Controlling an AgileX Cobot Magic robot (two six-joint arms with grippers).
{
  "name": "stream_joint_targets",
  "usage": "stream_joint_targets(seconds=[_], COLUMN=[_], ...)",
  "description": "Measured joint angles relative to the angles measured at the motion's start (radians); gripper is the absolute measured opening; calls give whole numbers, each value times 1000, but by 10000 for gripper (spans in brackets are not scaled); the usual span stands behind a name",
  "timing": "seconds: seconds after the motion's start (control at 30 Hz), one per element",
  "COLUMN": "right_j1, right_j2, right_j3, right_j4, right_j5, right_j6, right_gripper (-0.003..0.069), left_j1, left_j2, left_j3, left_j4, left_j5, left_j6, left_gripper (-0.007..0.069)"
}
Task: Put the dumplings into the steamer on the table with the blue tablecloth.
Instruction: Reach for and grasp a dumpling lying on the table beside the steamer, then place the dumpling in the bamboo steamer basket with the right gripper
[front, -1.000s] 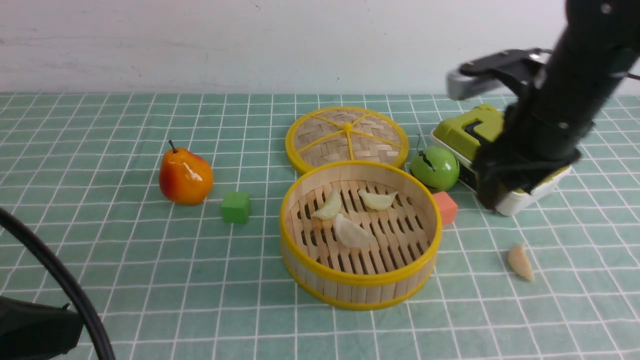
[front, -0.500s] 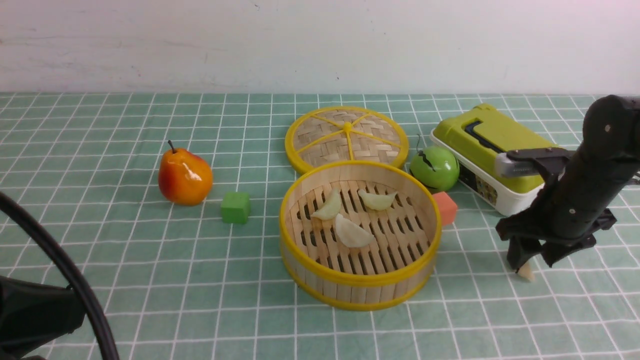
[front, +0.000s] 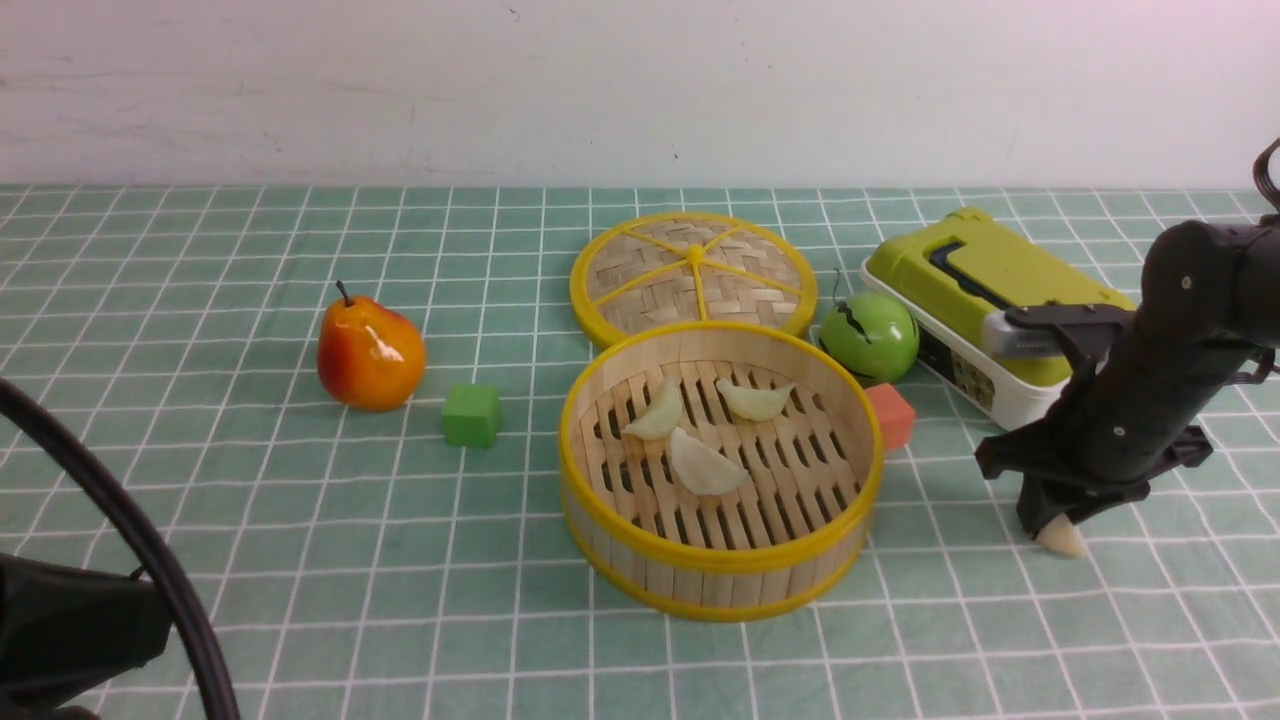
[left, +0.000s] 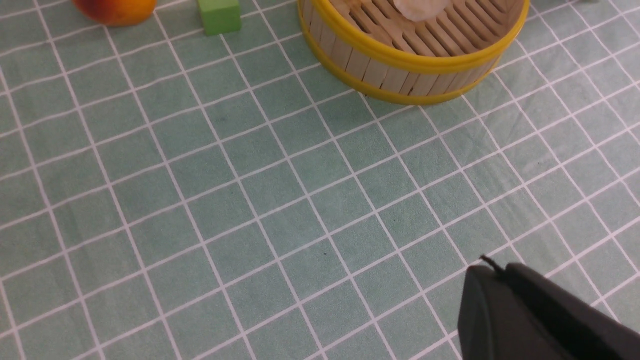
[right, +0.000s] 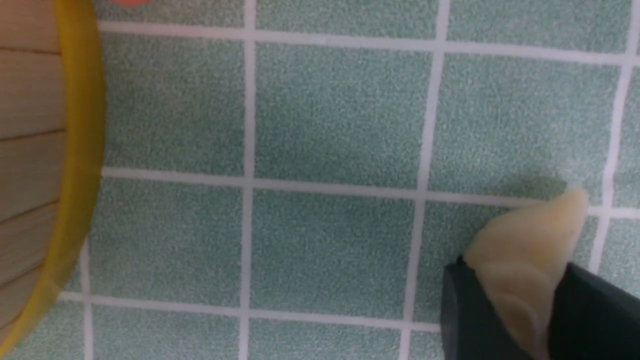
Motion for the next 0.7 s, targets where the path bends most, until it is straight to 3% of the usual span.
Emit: stream_joint_targets(seconds=[0.3, 0.5, 0.7], right_j1=[27, 241, 390], right_j2=[-40, -110, -29], right_j3=[-98, -302, -330], right_j4=[35, 147, 134], right_j5=[157, 202, 124], right_j6=[-76, -182, -228], right_gripper=[167, 167, 167], left_j1=[0, 0, 0], left_j2=[0, 0, 0], left_j3=[0, 0, 0], left_j4=[0, 2, 2], left_j5=[1, -2, 1], left_j6=[0, 1, 1], left_gripper=[22, 27, 31])
